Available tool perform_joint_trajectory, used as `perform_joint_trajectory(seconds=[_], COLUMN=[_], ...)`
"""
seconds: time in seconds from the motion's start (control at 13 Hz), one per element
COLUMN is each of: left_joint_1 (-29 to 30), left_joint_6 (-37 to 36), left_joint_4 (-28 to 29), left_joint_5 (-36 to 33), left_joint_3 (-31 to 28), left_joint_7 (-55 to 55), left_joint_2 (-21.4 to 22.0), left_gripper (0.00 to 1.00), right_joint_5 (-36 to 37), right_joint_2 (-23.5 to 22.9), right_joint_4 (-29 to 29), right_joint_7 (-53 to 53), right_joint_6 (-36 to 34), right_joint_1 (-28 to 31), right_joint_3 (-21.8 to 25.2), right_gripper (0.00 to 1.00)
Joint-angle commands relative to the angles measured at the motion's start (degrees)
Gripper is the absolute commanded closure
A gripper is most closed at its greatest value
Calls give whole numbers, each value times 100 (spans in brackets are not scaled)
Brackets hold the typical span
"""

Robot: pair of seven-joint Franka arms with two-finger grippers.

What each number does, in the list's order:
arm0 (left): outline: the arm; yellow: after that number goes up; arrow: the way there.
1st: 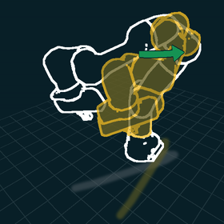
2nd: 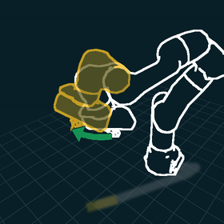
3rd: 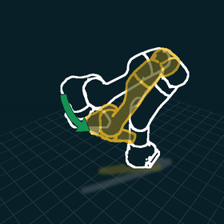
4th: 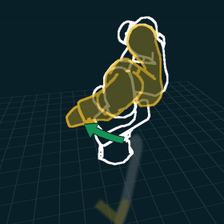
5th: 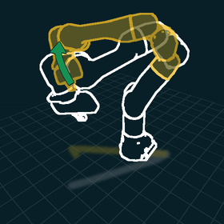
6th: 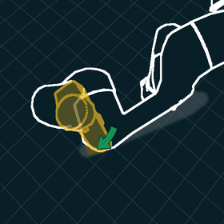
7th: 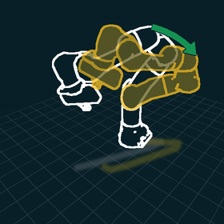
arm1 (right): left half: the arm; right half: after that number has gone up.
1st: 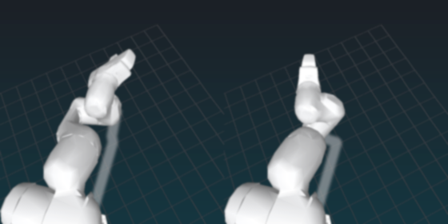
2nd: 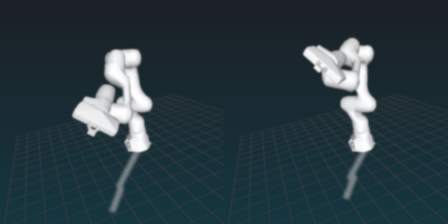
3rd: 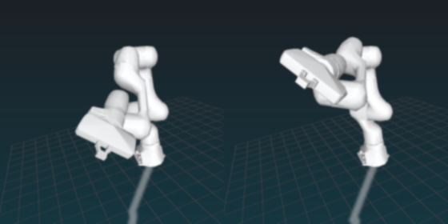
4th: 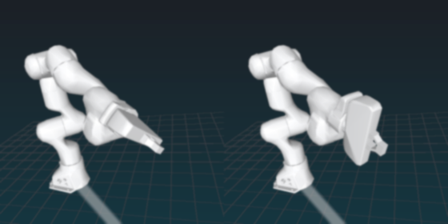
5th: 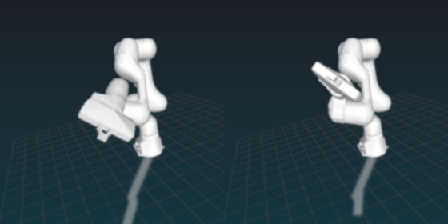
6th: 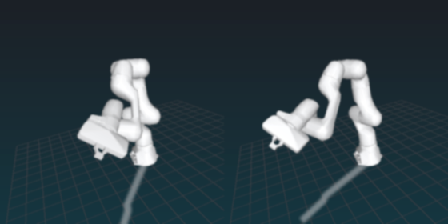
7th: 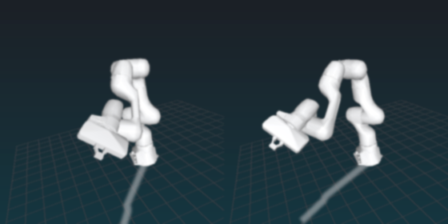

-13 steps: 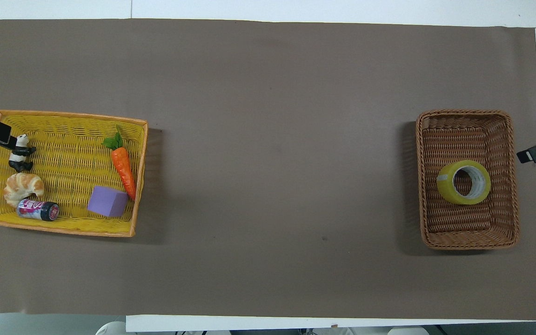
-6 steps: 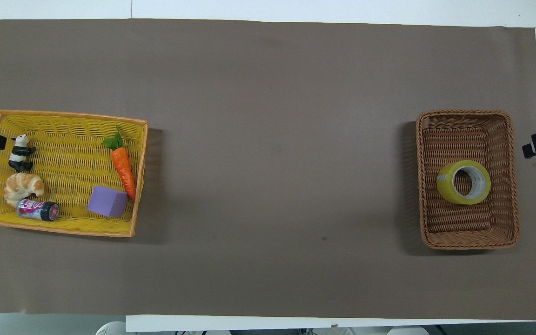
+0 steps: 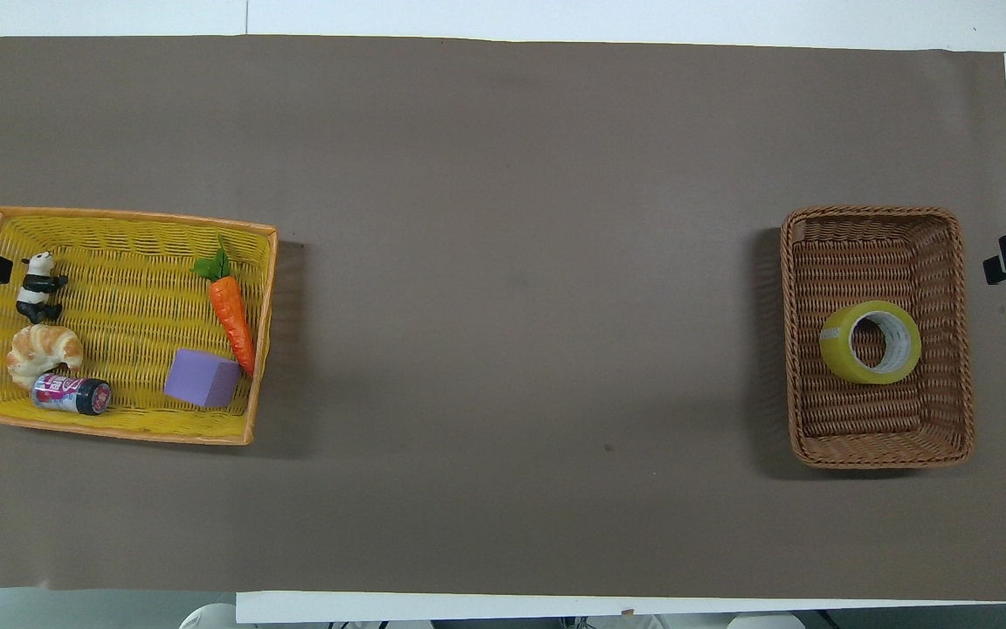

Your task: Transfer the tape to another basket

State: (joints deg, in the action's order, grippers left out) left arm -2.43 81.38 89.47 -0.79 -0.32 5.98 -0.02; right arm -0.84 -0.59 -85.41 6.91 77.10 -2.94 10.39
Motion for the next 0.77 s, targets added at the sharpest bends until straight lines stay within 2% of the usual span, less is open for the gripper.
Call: perform_joint_trajectory(seconds=[0.0, 0.15, 0.31, 0.69], left_joint_1=[6, 6, 6, 6], left_joint_6=[-34, -34, -34, -34], left_joint_4=[132, 132, 132, 132], left_joint_5=[-96, -96, -96, -96], left_joint_3=[5, -4, -4, 5], left_joint_7=[-53, -53, -53, -53], left_joint_2=[134, 134, 134, 134], left_gripper=[0, 0, 0, 0], right_joint_5=[206, 329, 479, 470], right_joint_2=[279, 279, 244, 279], right_joint_4=[-370, -371, -362, -397], right_joint_7=[-102, -312, -427, -673], right_joint_6=[24, 103, 541, 464], right_joint_1=[-163, -164, -164, -164], right_joint_3=[51, -19, -116, -195], right_gripper=[0, 0, 0, 0])
